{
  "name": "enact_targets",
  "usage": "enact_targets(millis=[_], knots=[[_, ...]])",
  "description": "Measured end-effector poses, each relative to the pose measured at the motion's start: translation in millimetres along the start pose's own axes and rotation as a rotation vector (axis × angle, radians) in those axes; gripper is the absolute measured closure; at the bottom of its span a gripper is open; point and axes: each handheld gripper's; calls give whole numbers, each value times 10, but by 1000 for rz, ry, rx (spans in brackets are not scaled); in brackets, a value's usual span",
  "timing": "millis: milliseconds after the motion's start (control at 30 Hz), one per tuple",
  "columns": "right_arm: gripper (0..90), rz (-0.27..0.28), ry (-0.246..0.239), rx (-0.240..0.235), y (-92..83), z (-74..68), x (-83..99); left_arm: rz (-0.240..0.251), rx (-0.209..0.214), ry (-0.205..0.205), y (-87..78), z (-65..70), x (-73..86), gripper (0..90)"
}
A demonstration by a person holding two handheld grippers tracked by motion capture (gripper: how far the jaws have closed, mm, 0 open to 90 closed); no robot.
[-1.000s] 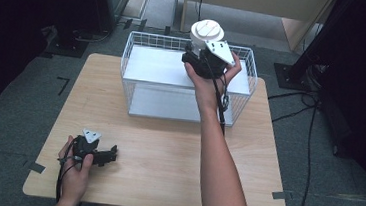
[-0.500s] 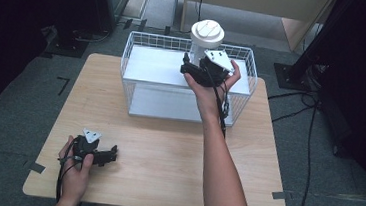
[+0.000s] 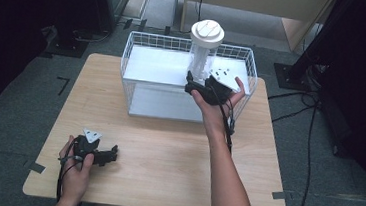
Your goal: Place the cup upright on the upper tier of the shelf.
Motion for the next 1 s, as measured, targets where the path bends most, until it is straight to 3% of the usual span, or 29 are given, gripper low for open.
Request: enact_targets(millis=[733,1000], knots=[[11,15,-60,-44,-623,-32,339,0,0,0,0,0,0,0],[11,10,-75,-41,-818,43,525,-2,1,-2,-1,1,0,0]])
Point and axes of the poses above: each handheld gripper's, and its own axes: y roughly forward along the jaws, x roughly out of its underside, z roughly to its right, and after that the axes turned 1 degree about -y, right-handed
